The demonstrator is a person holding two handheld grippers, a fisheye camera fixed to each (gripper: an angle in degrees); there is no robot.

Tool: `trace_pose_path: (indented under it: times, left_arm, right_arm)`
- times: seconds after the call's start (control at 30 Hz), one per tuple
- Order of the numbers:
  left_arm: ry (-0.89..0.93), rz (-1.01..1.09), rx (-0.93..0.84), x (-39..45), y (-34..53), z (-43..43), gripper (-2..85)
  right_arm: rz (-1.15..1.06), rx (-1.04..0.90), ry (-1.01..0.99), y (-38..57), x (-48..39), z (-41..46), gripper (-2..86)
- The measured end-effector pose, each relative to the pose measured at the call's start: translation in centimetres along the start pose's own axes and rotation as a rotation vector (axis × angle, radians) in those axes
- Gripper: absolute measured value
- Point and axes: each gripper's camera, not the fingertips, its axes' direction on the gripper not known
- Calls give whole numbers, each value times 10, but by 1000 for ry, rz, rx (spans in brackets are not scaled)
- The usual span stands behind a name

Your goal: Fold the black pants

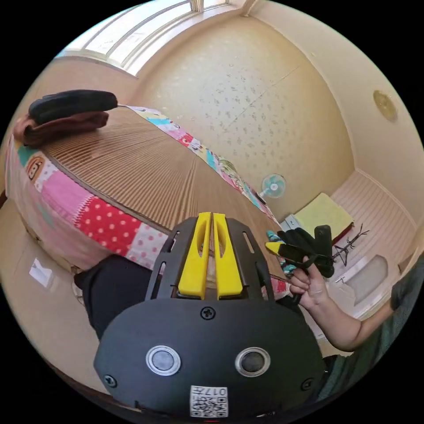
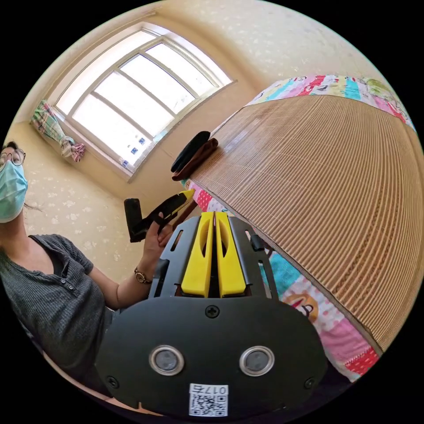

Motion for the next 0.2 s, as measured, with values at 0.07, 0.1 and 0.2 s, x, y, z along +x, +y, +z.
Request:
trace_pose_path:
  times: [0.07,0.1,0.2]
  left_arm:
    - [-49,105,-53,24,14,44,-9]
    - [-77,125,-78,28,19,56,-9]
    - [-110,191,-216,36,54,100,-10]
  right_arm:
    - [62,62,97,22,7,-44,10]
    - [101,118,170,38,10,-76,13]
    - [244,303,399,79,15,-163,25]
